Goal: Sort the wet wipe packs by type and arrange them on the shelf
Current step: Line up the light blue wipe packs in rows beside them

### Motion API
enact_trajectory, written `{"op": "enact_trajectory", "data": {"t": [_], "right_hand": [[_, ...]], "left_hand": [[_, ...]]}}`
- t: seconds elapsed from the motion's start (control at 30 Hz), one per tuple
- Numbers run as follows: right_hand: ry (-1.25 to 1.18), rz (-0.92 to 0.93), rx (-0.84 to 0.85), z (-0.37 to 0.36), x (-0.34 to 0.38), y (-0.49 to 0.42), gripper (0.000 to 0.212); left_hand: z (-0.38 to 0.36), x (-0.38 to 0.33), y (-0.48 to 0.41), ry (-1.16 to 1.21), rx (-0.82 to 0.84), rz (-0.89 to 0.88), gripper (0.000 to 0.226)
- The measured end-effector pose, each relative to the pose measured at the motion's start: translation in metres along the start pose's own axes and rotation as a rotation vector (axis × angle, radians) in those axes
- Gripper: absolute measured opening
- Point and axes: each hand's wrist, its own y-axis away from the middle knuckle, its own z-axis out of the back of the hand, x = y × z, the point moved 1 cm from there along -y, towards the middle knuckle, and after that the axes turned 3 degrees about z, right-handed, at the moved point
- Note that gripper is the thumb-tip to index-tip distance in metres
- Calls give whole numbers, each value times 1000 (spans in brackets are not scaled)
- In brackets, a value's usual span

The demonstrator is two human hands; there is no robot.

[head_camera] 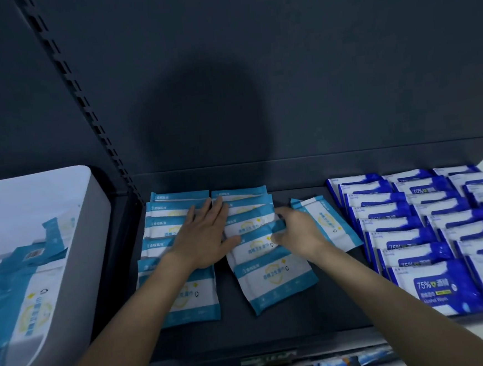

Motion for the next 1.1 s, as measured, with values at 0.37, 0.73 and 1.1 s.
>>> {"op": "enact_trajectory", "data": {"t": [0.37, 0.73, 1.1], "right_hand": [[51, 103, 364, 1, 7, 68, 103], [34, 7, 68, -48, 0, 65, 79], [131, 91, -65, -27, -4, 71, 60]], "left_hand": [[0, -1, 4, 52, -10, -51, 60], [-3, -17, 7, 74, -49, -125, 58], [-18, -27, 11, -34, -95, -148, 88]]}}
